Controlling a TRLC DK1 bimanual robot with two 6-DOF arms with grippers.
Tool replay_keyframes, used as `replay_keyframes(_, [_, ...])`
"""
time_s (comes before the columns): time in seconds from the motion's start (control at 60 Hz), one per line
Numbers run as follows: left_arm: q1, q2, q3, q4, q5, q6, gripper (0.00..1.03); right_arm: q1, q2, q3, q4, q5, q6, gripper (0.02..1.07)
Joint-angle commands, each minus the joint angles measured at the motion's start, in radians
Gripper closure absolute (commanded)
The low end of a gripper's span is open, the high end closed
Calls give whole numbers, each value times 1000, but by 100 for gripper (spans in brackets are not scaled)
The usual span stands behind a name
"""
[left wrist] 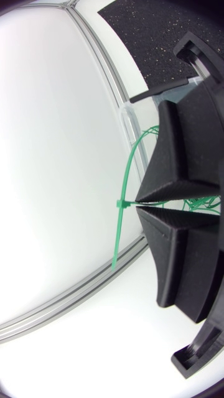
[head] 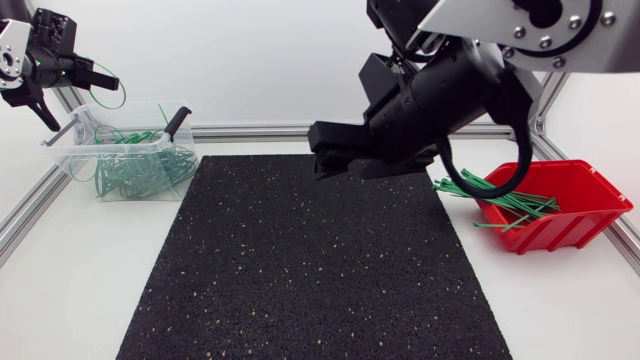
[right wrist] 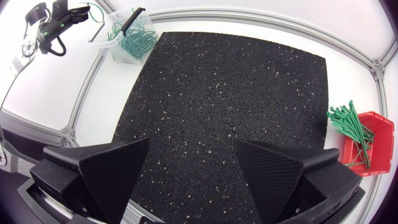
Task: Take a green cable tie from the red box, thread the tail through the head to close it, then place it in the transparent bin on the left.
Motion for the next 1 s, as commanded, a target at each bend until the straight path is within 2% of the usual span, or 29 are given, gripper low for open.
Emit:
replay_keyframes(0.0, [12, 92, 59, -26, -33, 46, 68, 10, -29, -35, -3, 13, -18, 8])
replay_keyframes(0.017, [12, 99, 64, -29, -36, 49, 64, 11, -32, -38, -3, 15, -18, 8])
replay_keyframes(0.05, [14, 138, 87, -44, -71, 50, 41, 14, -40, -46, -3, 21, -18, 8])
replay_keyframes(0.067, [14, 142, 88, -45, -76, 50, 38, 14, -43, -50, -3, 22, -18, 8])
replay_keyframes(0.1, [15, 165, 102, -59, -91, 50, 10, 14, -49, -55, -3, 24, -18, 8])
replay_keyframes(0.117, [15, 174, 107, -67, -102, 50, 1, 14, -52, -58, -3, 25, -18, 8])
replay_keyframes(0.267, [12, 178, 153, -171, -111, 30, 3, 11, -89, -67, -9, 33, -18, 8])
replay_keyframes(0.35, [9, 145, 189, -269, -63, 12, 3, 2, -109, -67, -9, 42, -18, 8])
replay_keyframes(0.483, [0, 56, 173, -312, -36, -6, 3, -35, -144, -75, -9, 67, -34, 8])
replay_keyframes(0.567, [-5, -13, 128, -317, -14, -8, 3, -72, -169, -93, -9, 74, -49, 8])
replay_keyframes(0.633, [-13, -62, 87, -312, -13, -8, 3, -90, -193, -122, 8, 133, -66, 8])
replay_keyframes(0.783, [-46, -221, -58, -239, -16, -36, 3, -170, -269, -202, 39, 165, -115, 8])
replay_keyframes(0.983, [-75, -382, -217, -205, -17, -59, 3, -297, -410, -346, 111, 214, -192, 8])
